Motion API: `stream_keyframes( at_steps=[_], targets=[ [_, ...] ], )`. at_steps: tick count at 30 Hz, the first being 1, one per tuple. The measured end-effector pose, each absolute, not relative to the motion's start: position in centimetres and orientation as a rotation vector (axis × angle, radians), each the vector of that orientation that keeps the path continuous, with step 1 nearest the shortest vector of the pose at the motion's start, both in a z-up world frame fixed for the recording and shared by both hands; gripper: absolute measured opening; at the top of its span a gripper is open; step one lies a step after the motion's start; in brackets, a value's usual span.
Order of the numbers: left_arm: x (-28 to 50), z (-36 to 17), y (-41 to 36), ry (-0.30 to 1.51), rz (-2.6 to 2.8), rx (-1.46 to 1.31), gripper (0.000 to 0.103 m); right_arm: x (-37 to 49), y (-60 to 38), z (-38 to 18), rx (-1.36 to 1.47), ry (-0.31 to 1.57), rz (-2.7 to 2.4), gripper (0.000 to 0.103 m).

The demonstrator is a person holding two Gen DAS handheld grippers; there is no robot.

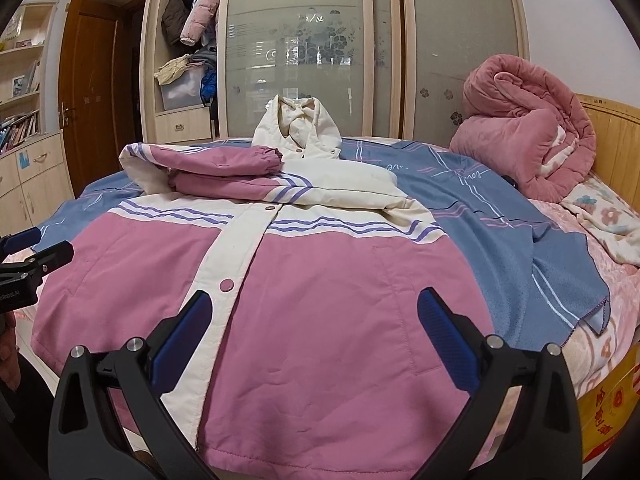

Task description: Fold large clothes

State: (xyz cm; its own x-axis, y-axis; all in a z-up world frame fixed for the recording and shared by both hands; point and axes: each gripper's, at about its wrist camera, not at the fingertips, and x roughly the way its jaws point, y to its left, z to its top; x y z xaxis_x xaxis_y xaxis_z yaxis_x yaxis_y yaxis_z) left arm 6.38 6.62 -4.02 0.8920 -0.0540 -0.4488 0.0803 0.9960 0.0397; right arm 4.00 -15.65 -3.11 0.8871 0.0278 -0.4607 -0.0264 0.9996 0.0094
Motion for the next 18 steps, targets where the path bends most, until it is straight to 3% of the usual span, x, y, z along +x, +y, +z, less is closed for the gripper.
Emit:
stream_keyframes(
  at_steps=[18],
  targets=[
    [6.58, -4.19, 6.15, 0.464, -0.082, 0.047, 0.101, 4.05, -16.01, -3.18, 0.010, 0.480, 0.023, 0.102]
  ],
)
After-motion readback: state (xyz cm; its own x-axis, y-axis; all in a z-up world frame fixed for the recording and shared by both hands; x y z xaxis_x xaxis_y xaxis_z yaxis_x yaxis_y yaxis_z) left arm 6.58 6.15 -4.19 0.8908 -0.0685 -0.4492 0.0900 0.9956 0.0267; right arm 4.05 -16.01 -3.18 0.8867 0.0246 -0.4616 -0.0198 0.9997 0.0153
